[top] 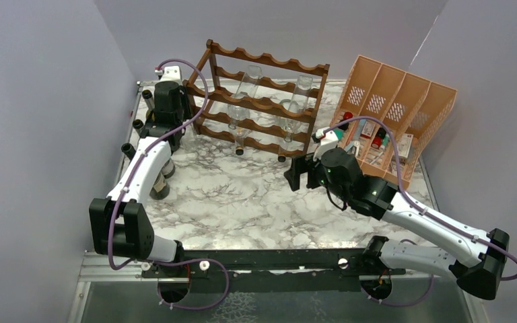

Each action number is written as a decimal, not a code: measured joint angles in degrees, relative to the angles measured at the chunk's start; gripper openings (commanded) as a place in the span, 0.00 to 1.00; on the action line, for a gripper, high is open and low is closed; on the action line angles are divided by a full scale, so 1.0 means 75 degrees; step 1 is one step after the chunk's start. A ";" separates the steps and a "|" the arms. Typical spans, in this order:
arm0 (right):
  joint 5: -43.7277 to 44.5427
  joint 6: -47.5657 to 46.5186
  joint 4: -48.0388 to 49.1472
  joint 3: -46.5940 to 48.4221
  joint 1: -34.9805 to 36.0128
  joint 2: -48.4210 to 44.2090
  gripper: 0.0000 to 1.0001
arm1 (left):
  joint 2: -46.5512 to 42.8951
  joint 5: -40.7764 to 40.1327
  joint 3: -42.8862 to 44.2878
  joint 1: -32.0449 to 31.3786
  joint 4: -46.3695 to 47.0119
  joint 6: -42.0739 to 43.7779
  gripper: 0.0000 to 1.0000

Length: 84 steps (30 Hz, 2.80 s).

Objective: Take the wine bottle off the wine rack

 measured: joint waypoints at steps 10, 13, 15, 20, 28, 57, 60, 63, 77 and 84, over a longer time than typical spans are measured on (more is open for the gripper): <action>-0.0061 -0.0099 -0.0154 0.0047 0.0000 0.0099 1.00 | -0.0032 0.0003 -0.0032 0.0087 0.0047 -0.0082 0.69; -0.0102 -0.0216 -0.0198 0.0146 0.0000 0.0096 1.00 | -0.0146 0.0026 -0.0009 0.0090 -0.0041 -0.0166 0.76; -0.0163 -0.0309 -0.0224 0.0245 0.0000 0.0090 1.00 | -0.0291 0.0099 0.0087 0.0093 -0.0195 -0.0236 0.82; -0.0361 -0.0568 -0.0242 0.0332 0.0000 0.0050 1.00 | -0.0886 0.0513 0.0414 0.0093 -0.0434 -0.0460 0.93; -0.0356 -0.1224 -0.0245 0.0332 0.0000 -0.0230 1.00 | -0.2139 0.2308 0.0542 -0.0079 -0.0761 -0.1157 0.91; 0.0350 -0.2667 -0.0128 0.0382 0.0000 -0.1600 1.00 | -0.1148 0.2704 -0.2684 -0.2261 0.1702 -0.3159 0.82; 0.0350 -0.2649 -0.0128 0.0265 0.0000 -0.1842 1.00 | -0.0542 0.2664 -0.2413 -0.2116 0.1883 -0.3267 0.76; 0.0350 -0.2649 -0.0140 0.0152 0.0000 -0.2043 1.00 | -0.0175 0.2693 -0.2396 -0.1848 0.2203 -0.3413 0.72; 0.0140 -0.2588 -0.0149 0.0070 0.0000 -0.3028 1.00 | 0.0440 0.3395 -0.2451 -0.1180 0.3526 -0.3893 0.66; -0.0504 -0.2582 -0.0082 0.0070 0.0000 -0.3080 1.00 | 0.0863 0.3617 -0.2448 -0.1049 0.3704 -0.4068 0.66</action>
